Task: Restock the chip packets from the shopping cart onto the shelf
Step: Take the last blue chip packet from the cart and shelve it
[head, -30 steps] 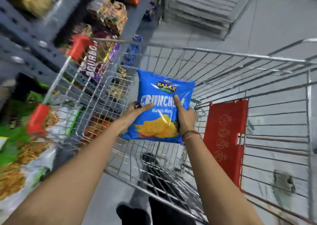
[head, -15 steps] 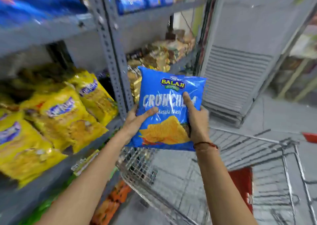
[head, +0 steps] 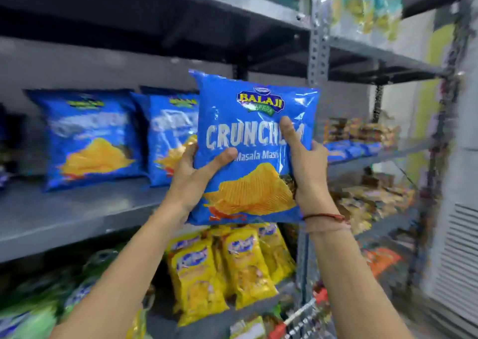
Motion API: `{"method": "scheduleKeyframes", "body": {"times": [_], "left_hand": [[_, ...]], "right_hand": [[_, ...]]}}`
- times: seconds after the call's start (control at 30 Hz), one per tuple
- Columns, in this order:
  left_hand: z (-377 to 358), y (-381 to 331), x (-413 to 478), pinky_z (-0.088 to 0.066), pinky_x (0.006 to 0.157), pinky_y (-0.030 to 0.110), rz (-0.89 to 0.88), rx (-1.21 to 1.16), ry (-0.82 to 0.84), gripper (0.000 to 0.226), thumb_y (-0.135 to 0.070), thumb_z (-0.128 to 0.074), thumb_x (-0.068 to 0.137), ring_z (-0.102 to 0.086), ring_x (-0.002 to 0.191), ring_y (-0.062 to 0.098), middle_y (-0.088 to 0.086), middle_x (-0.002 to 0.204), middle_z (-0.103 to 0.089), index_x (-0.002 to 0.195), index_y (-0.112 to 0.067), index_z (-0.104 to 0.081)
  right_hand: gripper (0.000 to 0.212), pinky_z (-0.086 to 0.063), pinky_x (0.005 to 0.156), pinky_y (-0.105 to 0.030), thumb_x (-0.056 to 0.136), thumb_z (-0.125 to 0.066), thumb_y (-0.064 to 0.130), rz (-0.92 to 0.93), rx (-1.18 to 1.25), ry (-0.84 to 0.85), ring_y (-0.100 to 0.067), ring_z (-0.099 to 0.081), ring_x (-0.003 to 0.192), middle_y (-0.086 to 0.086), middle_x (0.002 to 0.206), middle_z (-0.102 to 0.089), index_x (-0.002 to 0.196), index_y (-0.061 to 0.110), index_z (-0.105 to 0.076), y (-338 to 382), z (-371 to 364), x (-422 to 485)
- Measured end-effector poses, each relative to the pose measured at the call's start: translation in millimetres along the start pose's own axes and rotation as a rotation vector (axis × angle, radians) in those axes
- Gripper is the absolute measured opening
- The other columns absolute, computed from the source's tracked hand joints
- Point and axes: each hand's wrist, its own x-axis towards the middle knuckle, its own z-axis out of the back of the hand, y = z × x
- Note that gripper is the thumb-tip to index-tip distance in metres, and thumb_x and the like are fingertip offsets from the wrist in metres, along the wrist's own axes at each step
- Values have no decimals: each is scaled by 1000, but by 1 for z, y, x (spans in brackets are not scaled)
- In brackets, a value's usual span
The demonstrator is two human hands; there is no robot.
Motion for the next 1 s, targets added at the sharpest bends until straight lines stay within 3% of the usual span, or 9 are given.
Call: {"method": "scheduleKeyframes", "body": {"times": [0.1,0.23,0.37,0.43,0.57,0.7,0.83,0.9,1.0], "left_hand": [[50,-24,-1,-58,76,31,-21,40,-111,79,-55,-82,47,-71,91,17,-2,106,-74,115,-22,-59],[103,-43,-7,-54,56,14,-64,80,-236,58,-55,-80,44,-72,78,6,-17,86,-76,96,-34,-60],[147,-47,-6,-56,61,21,-60,95,-346,67,-55,-82,44,-73,84,14,-9,93,-77,102,-27,-63],[165,-47,-4,-57,63,23,-48,108,-382,65,-55,-80,46,-73,85,16,-6,94,-77,102,-26,-63],[193,-42,7,-56,56,21,-13,95,-441,56,-46,-79,50,-73,79,15,-1,93,-76,98,-23,-64],[215,-34,19,-55,53,21,44,135,-470,48,-40,-78,63,-73,77,14,0,96,-74,103,-20,-61],[229,-21,29,-58,77,37,90,216,-548,39,-41,-78,67,-71,87,21,5,105,-71,95,-24,-58],[230,-17,32,-54,90,44,102,262,-577,56,-46,-78,65,-68,95,23,7,112,-68,108,-17,-56],[229,-13,36,-51,93,41,115,352,-622,77,-53,-77,63,-64,101,21,6,119,-63,123,-13,-50]], "right_hand": [[48,-56,85,-54,57,-76,63,26,57,127,-23,-72,90,-2,87,-77,73,18,-74,8,-59,-7],[56,-54,86,-50,52,-70,73,3,62,226,-23,-68,91,1,85,-72,70,21,-65,7,-125,-18],[48,-46,62,-24,63,-73,66,13,71,293,3,-55,63,16,66,-58,61,22,-53,-2,-179,-25],[47,-43,64,-31,65,-72,66,18,42,319,-7,-56,66,11,70,-59,65,24,-53,-7,-201,-27],[68,-42,82,-35,66,-67,70,-10,-11,341,-22,-55,91,-1,97,-59,90,8,-54,-18,-236,-30],[66,-43,76,-38,68,-66,71,11,-80,325,-28,-56,88,-4,92,-61,87,9,-53,-30,-258,-31],[62,-35,71,-37,73,-60,71,67,-234,261,-34,-55,93,-12,88,-52,91,14,-43,-41,-274,-31],[62,-37,67,-38,74,-60,70,91,-257,223,-35,-56,88,-14,82,-53,87,11,-45,-45,-279,-33],[66,-36,66,-37,78,-59,66,104,-277,159,-40,-59,92,-22,93,-64,95,2,-54,-50,-284,-33]]}}
